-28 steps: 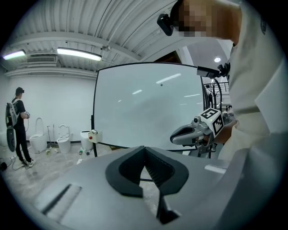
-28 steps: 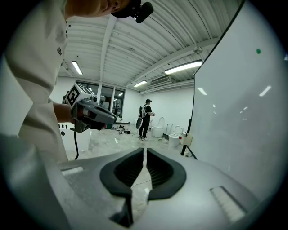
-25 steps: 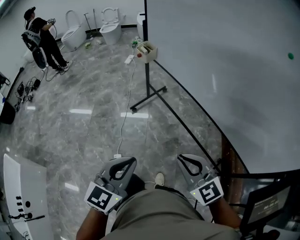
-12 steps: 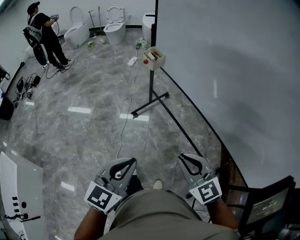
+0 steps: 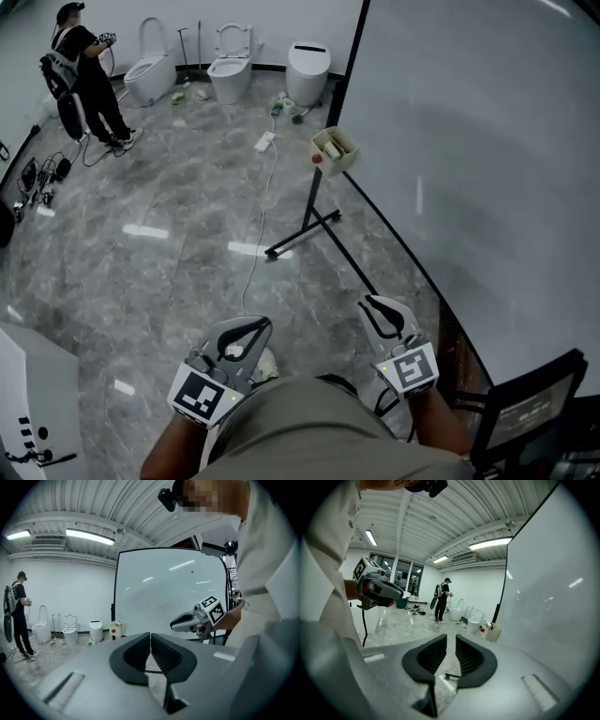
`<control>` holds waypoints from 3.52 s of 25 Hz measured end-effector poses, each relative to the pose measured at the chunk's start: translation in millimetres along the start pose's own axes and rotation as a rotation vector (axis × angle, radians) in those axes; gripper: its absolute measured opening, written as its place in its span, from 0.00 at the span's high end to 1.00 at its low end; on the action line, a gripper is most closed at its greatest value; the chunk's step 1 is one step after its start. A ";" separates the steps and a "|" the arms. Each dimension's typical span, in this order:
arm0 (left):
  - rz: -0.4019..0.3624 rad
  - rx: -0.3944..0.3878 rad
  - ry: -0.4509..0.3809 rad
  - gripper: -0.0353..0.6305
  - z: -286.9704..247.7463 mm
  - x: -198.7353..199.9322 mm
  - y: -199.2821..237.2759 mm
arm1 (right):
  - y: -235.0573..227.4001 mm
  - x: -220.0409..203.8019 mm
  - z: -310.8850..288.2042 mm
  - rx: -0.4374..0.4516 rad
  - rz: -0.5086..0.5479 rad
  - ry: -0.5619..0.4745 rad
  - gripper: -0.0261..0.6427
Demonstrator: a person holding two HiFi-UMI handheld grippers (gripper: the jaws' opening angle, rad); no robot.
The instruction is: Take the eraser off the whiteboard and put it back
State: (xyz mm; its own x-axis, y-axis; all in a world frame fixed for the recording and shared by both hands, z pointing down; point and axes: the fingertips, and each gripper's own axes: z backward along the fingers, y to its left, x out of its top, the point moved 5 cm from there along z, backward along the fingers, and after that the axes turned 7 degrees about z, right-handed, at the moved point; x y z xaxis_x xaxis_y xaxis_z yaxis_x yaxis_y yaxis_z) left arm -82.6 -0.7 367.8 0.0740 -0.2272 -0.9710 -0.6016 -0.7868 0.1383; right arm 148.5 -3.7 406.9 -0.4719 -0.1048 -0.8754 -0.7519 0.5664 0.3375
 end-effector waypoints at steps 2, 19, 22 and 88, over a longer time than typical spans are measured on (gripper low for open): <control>-0.002 0.002 -0.001 0.93 7.0 -0.5 20.5 | -0.3 6.7 -23.2 -0.009 -0.007 -0.003 0.86; 0.062 0.046 0.011 0.91 -13.9 10.9 128.1 | -90.2 15.7 -179.7 -0.099 0.040 0.064 0.77; 0.053 0.066 0.013 0.91 -28.3 20.5 143.5 | -116.2 12.4 -210.0 -0.105 0.038 0.064 0.75; 0.065 0.225 0.022 0.90 -90.0 43.4 184.5 | -244.1 2.5 -335.2 -0.135 0.035 0.014 0.72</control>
State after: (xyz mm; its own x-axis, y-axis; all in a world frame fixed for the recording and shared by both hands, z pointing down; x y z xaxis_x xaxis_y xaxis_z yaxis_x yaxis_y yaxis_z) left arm -118.7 -207.3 368.7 0.0452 -0.2880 -0.9566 -0.7677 -0.6228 0.1512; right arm 176.5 -416.3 438.3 -0.5049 -0.0986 -0.8576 -0.7895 0.4545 0.4125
